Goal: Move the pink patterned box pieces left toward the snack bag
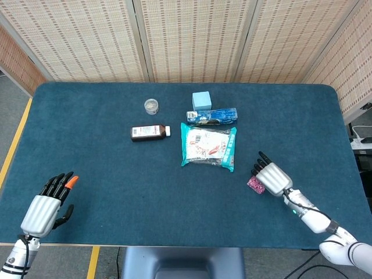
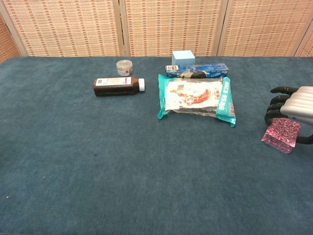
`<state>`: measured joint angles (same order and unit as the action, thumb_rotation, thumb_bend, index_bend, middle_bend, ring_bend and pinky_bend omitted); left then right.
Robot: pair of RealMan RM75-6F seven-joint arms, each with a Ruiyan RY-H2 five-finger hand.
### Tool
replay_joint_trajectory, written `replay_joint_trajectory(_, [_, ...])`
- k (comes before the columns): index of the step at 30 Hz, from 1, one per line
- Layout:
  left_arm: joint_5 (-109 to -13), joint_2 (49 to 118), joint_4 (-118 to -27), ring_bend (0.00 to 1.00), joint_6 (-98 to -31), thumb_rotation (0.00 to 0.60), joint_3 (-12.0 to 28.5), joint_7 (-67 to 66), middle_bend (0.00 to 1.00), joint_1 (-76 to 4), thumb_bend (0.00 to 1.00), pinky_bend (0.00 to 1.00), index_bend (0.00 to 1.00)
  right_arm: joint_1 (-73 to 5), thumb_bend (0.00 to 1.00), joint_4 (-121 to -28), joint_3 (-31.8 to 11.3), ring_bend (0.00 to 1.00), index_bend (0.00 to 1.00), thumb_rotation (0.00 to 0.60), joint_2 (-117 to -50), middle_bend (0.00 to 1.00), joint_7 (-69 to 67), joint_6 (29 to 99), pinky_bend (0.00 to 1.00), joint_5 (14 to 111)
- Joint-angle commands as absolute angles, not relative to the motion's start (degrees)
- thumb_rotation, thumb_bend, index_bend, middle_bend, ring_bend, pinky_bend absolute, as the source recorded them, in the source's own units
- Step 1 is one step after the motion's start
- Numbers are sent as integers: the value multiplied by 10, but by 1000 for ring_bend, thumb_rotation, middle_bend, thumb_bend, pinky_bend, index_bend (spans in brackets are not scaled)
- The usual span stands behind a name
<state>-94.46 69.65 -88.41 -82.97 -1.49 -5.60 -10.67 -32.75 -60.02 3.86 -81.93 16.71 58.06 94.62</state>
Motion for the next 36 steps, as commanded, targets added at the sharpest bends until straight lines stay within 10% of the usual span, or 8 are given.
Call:
replay_joint_trajectory(1, [-944,697,-884,0,-830,600,-15,-57,0,-106,482,116,0,-327,215,-599,39,191,638,600,-819,434,167,584,0,948])
replay_joint_trajectory(36, [-945,696,-887,0,-831,600,-16,-60,0,-106,481,116,0,-314,215,-738,69,198,661,600,-774,445,195,655,0,1017])
